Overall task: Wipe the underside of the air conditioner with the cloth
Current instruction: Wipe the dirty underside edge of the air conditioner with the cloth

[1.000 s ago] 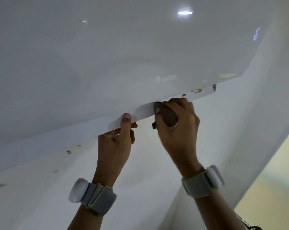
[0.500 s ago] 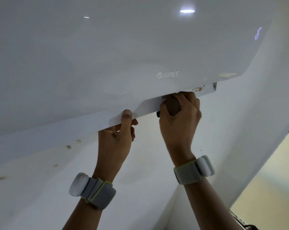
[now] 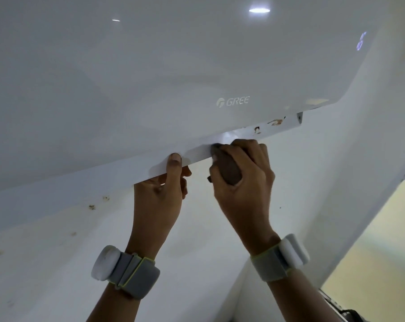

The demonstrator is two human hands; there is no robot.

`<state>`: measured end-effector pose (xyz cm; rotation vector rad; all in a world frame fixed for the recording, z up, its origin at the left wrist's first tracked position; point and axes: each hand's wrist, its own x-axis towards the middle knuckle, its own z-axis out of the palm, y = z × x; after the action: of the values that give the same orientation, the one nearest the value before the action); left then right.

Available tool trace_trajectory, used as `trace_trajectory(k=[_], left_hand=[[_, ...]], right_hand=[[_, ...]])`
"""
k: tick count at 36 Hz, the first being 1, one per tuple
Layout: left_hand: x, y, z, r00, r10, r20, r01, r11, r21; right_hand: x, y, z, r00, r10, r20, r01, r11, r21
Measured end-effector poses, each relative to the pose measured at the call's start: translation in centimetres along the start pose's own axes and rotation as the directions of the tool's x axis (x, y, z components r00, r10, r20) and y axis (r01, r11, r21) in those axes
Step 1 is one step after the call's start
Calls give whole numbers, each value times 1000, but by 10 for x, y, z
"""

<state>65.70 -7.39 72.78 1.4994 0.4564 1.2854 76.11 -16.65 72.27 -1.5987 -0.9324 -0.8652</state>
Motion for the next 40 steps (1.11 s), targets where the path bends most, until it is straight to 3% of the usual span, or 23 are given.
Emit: trace_trajectory(k=[5, 12, 16, 24, 28, 34, 40], left_hand=[[0, 0, 2, 1000, 7, 3, -7, 1000, -6], [1, -1, -1, 999, 42, 9, -43, 994, 97], [0, 1, 1, 1000, 17, -5, -16, 995, 95], [0, 2, 1, 1000, 12, 10, -13, 991, 132], [-2, 3, 2, 1000, 3, -6, -2, 991, 132], [-3, 3, 2, 1000, 2, -9, -2, 998, 62], [3, -2, 11, 999, 28, 38, -31, 996, 89]], right_hand=[[22, 12, 7, 966, 241, -94, -240, 970, 28], [-1, -9, 11, 999, 25, -48, -22, 998, 63], [13, -22, 24, 964, 223, -145, -212, 973, 86], [-2, -18, 12, 996, 83, -44, -77, 990, 121], [5, -29, 18, 964, 249, -89, -238, 964, 118], [-3, -24, 5, 986, 160, 42, -165, 973, 161], [24, 8, 6, 939, 345, -15, -341, 933, 113]])
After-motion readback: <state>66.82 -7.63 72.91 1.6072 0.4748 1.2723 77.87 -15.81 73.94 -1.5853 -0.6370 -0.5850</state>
